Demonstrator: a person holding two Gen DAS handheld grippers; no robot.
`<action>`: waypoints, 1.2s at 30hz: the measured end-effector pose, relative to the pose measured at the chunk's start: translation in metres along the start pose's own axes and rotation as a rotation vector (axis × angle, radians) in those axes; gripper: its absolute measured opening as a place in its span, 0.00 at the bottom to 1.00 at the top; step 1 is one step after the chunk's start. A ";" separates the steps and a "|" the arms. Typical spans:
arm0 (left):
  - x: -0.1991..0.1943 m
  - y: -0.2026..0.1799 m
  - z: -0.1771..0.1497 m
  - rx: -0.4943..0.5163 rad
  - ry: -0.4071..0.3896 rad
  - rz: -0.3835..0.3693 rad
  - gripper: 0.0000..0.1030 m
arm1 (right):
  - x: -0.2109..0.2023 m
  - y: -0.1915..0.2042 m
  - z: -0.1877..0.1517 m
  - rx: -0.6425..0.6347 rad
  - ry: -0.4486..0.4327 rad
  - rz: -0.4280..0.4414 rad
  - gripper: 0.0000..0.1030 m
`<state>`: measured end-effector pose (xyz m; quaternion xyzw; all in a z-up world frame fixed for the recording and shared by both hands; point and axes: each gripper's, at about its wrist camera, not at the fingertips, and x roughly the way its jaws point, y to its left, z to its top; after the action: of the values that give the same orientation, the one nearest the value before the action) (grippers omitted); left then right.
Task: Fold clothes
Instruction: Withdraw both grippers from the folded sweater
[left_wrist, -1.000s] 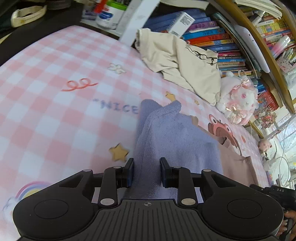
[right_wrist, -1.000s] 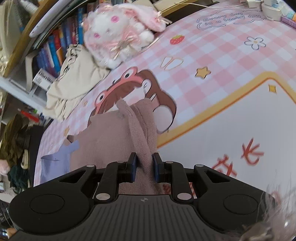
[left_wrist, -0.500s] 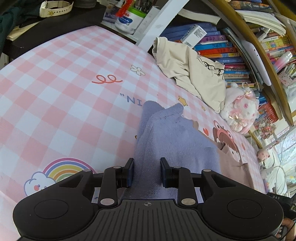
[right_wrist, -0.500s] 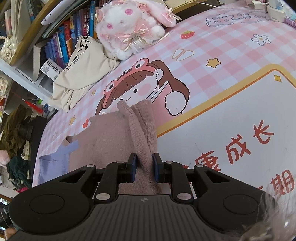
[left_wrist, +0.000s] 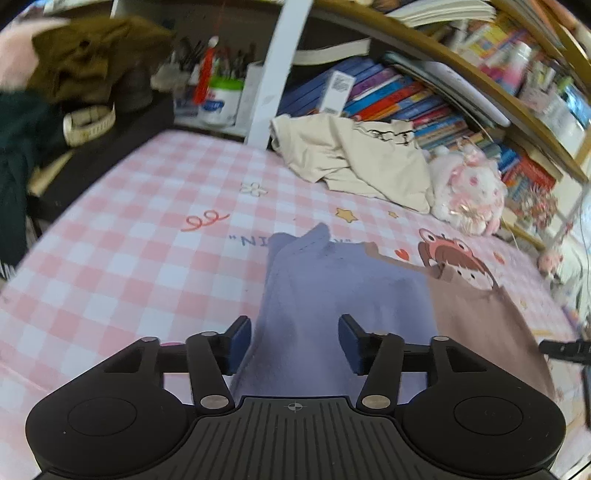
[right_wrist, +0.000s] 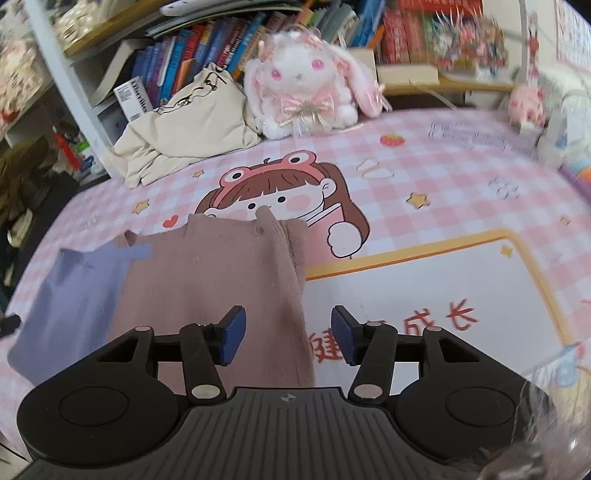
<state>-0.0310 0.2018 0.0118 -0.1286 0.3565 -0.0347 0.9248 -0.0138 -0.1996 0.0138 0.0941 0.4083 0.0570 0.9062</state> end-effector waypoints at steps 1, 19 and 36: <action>-0.006 -0.003 -0.001 0.008 -0.009 -0.001 0.60 | -0.004 0.002 -0.002 -0.017 -0.005 -0.009 0.50; -0.033 -0.034 -0.033 0.014 0.061 -0.086 0.65 | -0.028 0.041 -0.038 -0.126 0.054 -0.001 0.60; -0.016 -0.002 -0.052 -0.203 0.203 -0.023 0.65 | -0.023 0.050 -0.046 -0.167 0.100 0.009 0.66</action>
<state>-0.0777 0.1914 -0.0146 -0.2215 0.4486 -0.0221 0.8656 -0.0650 -0.1491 0.0114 0.0170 0.4465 0.0994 0.8891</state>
